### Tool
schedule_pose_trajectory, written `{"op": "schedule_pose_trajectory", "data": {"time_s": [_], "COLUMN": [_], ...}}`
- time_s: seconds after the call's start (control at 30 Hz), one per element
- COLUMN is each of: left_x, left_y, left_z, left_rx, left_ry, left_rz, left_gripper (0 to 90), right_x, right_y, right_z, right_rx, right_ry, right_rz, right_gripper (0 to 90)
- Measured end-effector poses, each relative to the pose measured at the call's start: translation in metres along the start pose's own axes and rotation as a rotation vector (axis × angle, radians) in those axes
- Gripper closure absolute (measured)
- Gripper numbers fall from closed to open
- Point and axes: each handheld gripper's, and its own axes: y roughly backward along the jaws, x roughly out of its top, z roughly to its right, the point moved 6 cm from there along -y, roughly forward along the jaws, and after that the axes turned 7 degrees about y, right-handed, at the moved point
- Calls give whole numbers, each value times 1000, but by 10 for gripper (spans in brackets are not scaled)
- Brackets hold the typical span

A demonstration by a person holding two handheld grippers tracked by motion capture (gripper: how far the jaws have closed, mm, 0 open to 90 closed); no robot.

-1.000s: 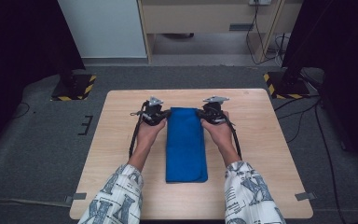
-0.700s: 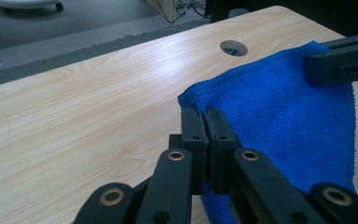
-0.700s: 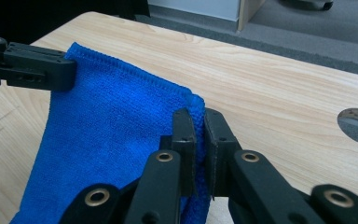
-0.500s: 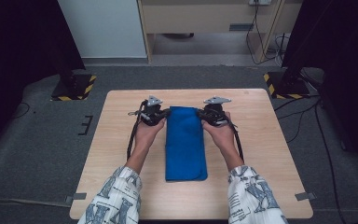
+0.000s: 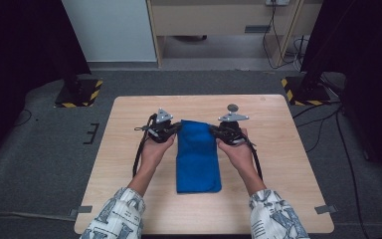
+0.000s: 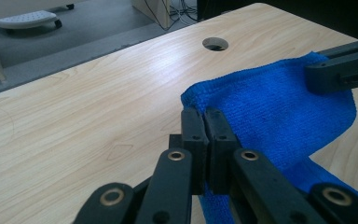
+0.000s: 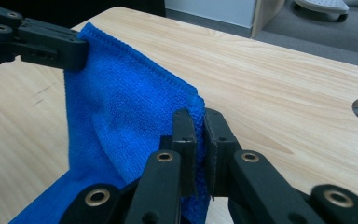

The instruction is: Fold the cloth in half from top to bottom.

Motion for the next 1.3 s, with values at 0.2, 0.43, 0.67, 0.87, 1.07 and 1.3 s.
{"op": "schedule_pose_trajectory", "data": {"time_s": [0.2, 0.43, 0.67, 0.87, 1.07, 1.3], "left_x": [-9, -21, -32, -38, -44, -58], "left_y": [8, 16, 26, 35, 41, 45], "left_z": [3, 9, 20, 31, 35, 47], "left_rx": [-16, -35, -62, -71, -72, -70], "left_ry": [1, 9, 27, 30, 31, 21], "left_rz": [6, 0, 3, 11, 16, 2], "left_gripper": [880, 879, 879, 879, 878, 875], "right_x": [-9, -20, -30, -34, -33, -42], "right_y": [8, 16, 22, 29, 40, 52], "right_z": [-14, -24, -30, -32, -35, -41], "right_rx": [27, 52, 69, 78, 94, 122], "right_ry": [36, 72, 91, 92, 99, 120], "right_rz": [-4, -14, -24, -13, 6, 11], "right_gripper": [847, 846, 846, 846, 846, 846]}}
